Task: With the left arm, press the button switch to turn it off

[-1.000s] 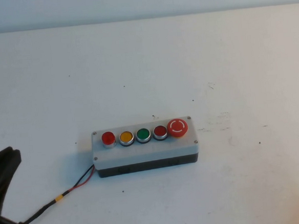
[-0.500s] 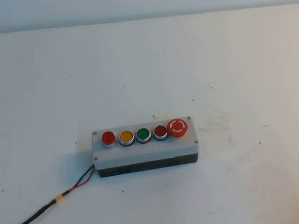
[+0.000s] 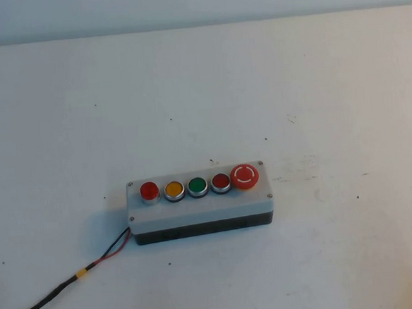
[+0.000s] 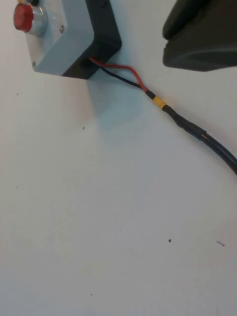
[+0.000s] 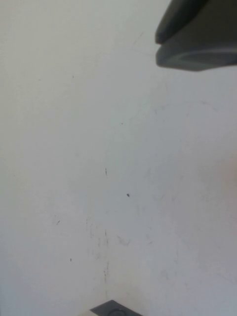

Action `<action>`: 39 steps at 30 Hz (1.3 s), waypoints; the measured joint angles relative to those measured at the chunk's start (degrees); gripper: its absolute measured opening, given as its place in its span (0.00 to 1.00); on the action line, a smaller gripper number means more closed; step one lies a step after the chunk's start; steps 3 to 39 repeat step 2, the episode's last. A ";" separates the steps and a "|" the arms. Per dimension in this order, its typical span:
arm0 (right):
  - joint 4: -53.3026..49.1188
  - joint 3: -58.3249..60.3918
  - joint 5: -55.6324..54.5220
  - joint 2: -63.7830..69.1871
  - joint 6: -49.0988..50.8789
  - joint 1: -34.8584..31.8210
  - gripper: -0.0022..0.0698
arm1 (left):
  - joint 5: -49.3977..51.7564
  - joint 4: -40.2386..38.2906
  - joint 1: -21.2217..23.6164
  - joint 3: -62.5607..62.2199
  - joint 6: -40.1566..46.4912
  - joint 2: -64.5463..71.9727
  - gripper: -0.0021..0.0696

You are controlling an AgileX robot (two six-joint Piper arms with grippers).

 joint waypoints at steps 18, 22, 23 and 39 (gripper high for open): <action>0.00 0.00 0.00 0.00 0.00 0.00 0.01 | 0.08 0.00 0.00 0.00 0.01 0.00 0.02; 0.00 0.00 0.00 0.00 0.00 0.00 0.01 | 0.08 0.00 0.00 0.00 0.01 0.00 0.02; 0.00 0.00 0.00 0.00 0.00 0.00 0.01 | 0.08 0.00 0.00 0.00 0.01 0.00 0.02; 0.00 0.00 0.00 0.00 0.00 0.00 0.01 | 0.08 0.00 0.00 0.00 0.01 0.00 0.02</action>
